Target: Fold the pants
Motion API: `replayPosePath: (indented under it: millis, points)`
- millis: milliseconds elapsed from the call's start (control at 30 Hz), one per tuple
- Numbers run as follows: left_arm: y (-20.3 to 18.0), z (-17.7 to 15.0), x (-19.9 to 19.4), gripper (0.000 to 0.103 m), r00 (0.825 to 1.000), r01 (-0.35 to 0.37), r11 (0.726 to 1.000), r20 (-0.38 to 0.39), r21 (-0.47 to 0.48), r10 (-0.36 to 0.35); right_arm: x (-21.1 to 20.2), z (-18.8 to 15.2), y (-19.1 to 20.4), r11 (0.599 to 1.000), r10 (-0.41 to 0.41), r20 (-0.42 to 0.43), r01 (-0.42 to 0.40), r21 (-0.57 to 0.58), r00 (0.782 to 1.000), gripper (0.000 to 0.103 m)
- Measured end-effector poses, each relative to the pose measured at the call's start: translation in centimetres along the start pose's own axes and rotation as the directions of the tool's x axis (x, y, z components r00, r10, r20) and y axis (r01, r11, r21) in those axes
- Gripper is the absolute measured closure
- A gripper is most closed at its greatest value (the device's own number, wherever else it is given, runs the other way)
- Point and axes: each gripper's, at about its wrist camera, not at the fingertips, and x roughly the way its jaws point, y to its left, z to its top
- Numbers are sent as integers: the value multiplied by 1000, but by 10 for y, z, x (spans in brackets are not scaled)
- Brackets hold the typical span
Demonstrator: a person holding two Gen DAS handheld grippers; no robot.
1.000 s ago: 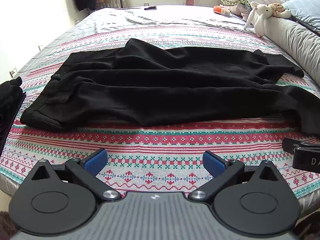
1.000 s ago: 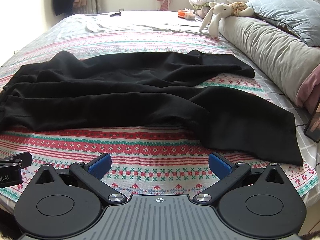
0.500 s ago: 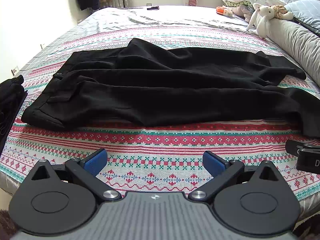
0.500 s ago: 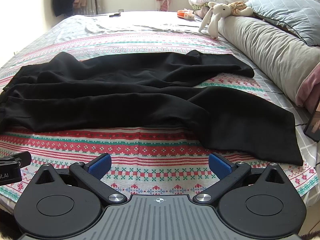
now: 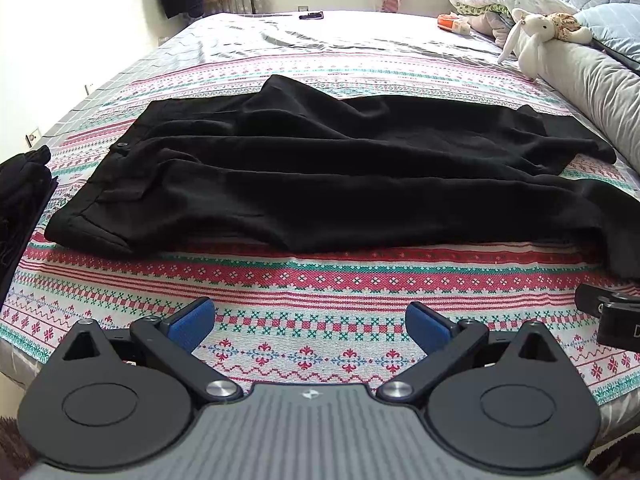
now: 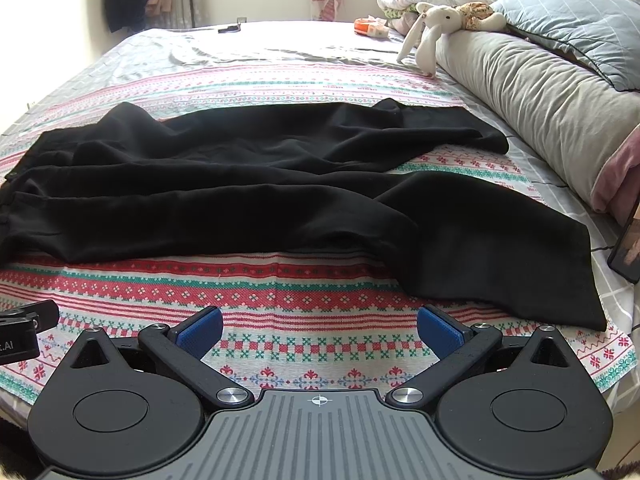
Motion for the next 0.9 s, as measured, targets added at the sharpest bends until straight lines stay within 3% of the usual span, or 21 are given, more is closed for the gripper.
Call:
replayPosePath:
  millis: [533, 900]
  points:
    - [3, 0, 0, 0, 1000, -7, 1000, -4, -18, 7, 2, -1, -1, 1000, 1, -10, -1, 1, 1000, 0]
    - [16, 4, 1, 0, 997, -47, 998, 53, -39, 50, 11, 5, 1, 1000, 12, -12, -12, 6, 1000, 0]
